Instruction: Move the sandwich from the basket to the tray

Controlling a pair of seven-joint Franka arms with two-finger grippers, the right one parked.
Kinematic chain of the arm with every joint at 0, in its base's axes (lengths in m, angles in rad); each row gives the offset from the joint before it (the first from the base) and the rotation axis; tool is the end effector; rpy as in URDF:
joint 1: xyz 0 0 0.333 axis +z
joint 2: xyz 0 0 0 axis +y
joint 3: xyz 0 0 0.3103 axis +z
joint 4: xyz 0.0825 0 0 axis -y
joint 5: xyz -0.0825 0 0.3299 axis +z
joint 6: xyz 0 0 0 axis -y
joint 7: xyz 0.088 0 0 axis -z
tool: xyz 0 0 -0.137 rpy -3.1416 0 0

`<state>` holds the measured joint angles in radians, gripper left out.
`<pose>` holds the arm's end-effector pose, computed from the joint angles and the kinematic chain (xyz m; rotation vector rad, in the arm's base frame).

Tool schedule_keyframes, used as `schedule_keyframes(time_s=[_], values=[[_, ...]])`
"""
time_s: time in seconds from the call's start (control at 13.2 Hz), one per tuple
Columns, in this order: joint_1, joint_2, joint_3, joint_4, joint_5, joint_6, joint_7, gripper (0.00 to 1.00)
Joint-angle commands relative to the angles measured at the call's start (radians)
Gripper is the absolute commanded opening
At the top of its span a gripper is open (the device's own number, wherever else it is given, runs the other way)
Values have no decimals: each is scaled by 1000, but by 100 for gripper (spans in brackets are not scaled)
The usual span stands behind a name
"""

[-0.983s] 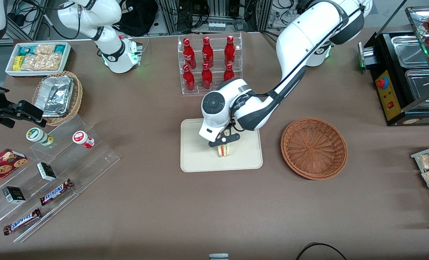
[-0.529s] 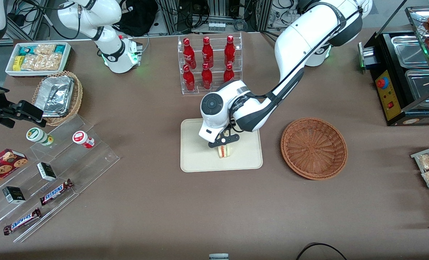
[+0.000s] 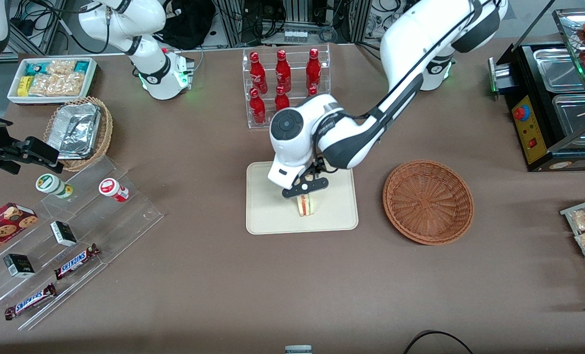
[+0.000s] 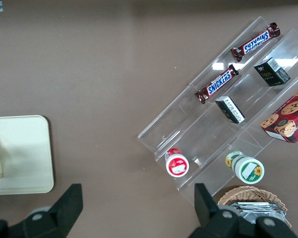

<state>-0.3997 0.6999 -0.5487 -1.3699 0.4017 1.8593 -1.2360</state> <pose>0.4689 -0.4595 0.3230 -3.0111 -0.3622 0.0353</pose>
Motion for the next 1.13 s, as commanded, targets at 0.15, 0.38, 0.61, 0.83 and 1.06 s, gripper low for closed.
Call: schedule_keyframes(time_s=[0.15, 0.38, 0.61, 0.83, 1.06], values=[[65, -101, 29, -21, -14, -120, 113, 100], [174, -149, 24, -35, -70, -170, 142, 100], [263, -215, 23, -113, -73, -170, 231, 100], [337, -270, 23, -172, -104, -170, 317, 100], [410, -354, 23, -239, -153, -181, 407, 100]])
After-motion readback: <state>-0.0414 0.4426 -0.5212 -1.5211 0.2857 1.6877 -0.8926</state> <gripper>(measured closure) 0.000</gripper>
